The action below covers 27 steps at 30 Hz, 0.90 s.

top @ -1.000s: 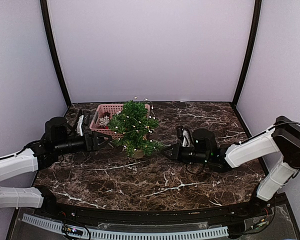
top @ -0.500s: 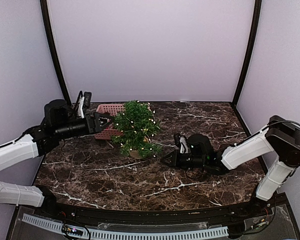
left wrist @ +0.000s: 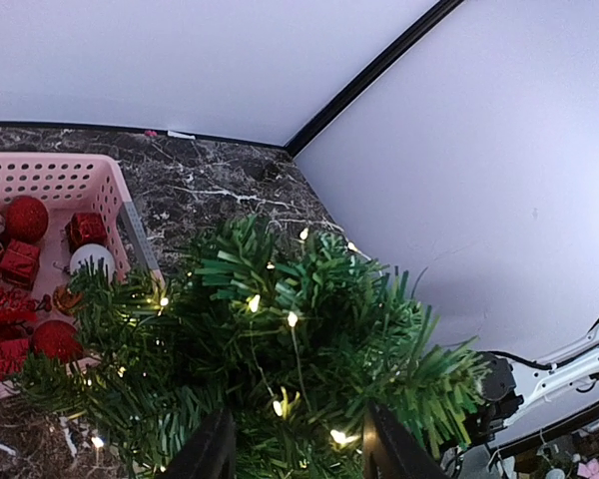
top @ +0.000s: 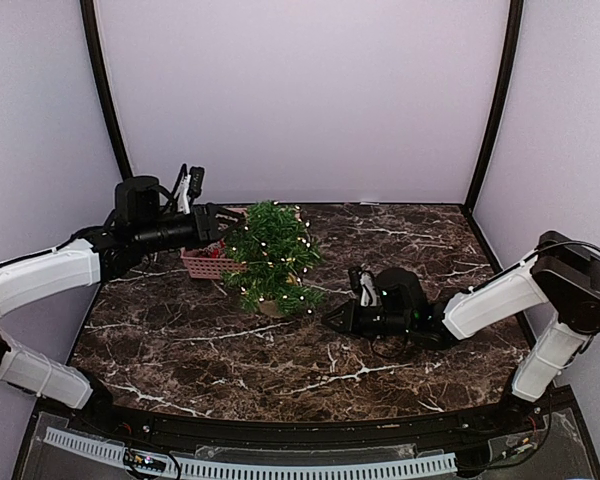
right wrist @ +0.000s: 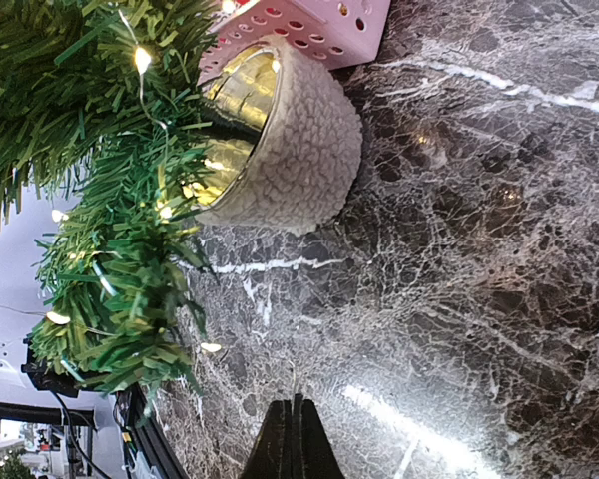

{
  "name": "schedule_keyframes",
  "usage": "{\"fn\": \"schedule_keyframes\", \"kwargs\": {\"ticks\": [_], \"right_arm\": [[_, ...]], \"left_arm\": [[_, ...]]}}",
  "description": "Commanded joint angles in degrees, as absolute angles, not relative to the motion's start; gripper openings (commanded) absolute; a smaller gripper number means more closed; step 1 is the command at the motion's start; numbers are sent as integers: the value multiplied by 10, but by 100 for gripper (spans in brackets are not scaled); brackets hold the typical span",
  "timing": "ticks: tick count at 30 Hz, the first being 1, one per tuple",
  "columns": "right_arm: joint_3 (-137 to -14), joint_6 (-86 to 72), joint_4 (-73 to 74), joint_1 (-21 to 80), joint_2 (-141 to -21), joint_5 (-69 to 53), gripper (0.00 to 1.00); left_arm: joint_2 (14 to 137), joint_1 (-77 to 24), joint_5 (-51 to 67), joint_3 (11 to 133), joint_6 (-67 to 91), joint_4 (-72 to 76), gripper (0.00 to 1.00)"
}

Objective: Decorate the small christmas tree
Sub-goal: Wrap the side of the string light in the gap of the branches.

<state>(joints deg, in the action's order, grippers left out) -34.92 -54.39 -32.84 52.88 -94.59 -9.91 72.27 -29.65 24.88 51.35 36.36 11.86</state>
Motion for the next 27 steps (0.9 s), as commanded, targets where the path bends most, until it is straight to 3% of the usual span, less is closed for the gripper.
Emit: {"fn": "schedule_keyframes", "kwargs": {"ticks": [1,17,27], "right_arm": [[-337,-555,-330,530,-930,-70,0],[-313,-570,-319,529,-912,-47,0],[-303,-583,-309,527,-914,-25,0]], "left_arm": [[729,-290,264,532,375,131,44],[766,-289,291,527,368,139,42],[798,-280,299,520,365,156,33]]}}
